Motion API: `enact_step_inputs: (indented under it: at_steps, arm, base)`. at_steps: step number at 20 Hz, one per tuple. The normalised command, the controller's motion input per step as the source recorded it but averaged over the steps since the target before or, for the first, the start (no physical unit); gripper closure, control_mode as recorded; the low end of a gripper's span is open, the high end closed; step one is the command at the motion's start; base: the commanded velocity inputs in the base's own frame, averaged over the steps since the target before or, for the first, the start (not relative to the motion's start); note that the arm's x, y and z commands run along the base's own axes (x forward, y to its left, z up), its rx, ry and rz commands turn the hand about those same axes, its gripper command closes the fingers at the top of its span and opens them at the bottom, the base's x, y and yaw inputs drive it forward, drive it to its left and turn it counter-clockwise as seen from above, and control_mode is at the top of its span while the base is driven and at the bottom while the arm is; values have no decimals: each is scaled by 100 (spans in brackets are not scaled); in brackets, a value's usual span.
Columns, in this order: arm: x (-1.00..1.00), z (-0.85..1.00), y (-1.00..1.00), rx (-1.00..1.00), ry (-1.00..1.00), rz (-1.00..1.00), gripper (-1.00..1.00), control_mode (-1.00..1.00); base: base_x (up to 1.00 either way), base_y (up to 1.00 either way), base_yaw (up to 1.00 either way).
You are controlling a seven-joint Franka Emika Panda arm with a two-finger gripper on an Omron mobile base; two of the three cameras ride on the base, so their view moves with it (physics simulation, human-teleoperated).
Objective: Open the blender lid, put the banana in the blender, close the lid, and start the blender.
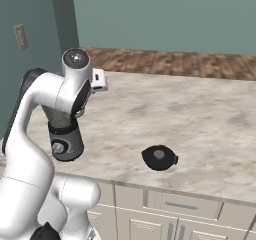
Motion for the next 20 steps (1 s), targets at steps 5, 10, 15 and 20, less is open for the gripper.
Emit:
enact_step_inputs:
  at_steps: [5, 10, 15, 20]
  arm:
    - [-34, -48, -100, 0, 10, -17, -100, -100]
    - [0, -60, -100, 0, 21, -17, -100, -100]
    - [9, -60, -99, -1, 25, -13, -100, -100]
    - [19, -58, -74, -3, 21, -12, -100, -100]
  base:
    - [0, 0, 0]
    - [0, 0, 0]
    - [0, 0, 0]
    - [0, 0, 0]
